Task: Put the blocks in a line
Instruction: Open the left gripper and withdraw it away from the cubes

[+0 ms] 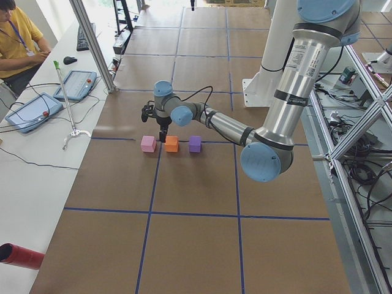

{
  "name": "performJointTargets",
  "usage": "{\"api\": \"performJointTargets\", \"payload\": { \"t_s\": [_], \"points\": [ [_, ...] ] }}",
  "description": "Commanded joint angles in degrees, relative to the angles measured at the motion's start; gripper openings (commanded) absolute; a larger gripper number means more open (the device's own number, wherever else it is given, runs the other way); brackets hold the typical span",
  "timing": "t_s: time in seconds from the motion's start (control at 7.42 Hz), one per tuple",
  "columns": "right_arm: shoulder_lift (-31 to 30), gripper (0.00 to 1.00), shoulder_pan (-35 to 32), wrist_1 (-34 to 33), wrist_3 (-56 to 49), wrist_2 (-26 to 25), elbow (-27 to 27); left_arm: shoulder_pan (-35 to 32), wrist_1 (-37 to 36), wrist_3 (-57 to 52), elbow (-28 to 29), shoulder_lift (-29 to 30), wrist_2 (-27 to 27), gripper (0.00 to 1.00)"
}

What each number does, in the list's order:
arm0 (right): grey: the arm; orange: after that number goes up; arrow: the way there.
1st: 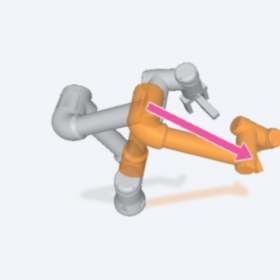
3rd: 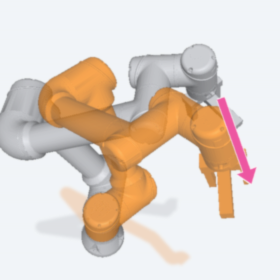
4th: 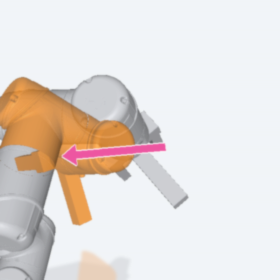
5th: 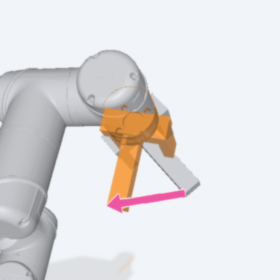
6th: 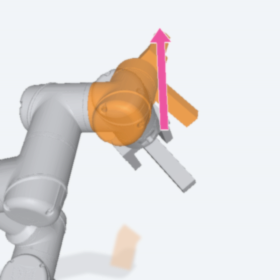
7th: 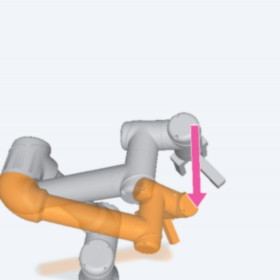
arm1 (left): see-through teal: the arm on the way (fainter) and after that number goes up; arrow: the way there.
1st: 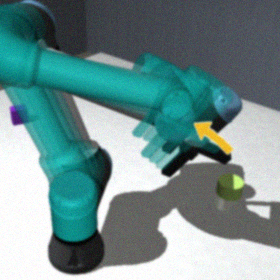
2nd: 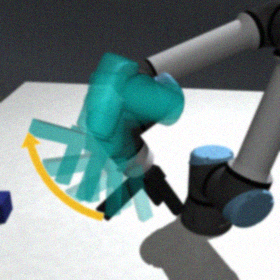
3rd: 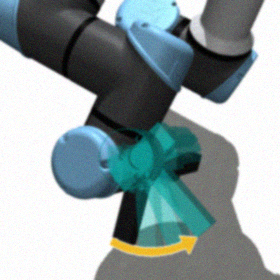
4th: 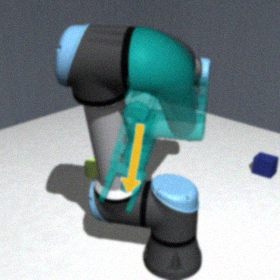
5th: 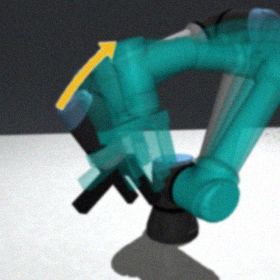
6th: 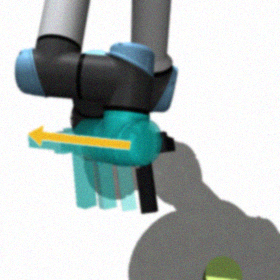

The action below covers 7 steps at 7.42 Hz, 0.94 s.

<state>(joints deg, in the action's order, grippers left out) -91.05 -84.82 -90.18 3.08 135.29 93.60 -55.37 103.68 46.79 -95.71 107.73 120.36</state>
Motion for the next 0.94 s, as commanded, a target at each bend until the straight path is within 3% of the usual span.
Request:
{"api": "performJointTargets", "payload": {
  "t_s": [0.0, 0.27, 0.54, 0.81],
  "points": [
    [0.0, 1.00, 0.0, 0.0, 0.0, 0.0, 0.0, -0.8, -4.9, 0.0, -5.4, -0.2, -0.6, 1.00],
    [0.0, 1.00, 0.0, -0.1, 0.0, 0.0, 0.0, -3.5, -4.4, -4.8, -4.4, -2.0, 0.8, 1.00],
    [0.0, 1.00, 0.0, 0.0, 0.0, 0.0, 0.0, -12.5, -4.3, -19.6, -2.4, -5.9, 6.4, 1.00],
    [0.0, 1.00, 0.0, -0.1, 0.0, 0.0, 0.0, -20.5, -4.4, -32.8, 1.6, -8.2, 6.7, 1.00]
  ]
}}
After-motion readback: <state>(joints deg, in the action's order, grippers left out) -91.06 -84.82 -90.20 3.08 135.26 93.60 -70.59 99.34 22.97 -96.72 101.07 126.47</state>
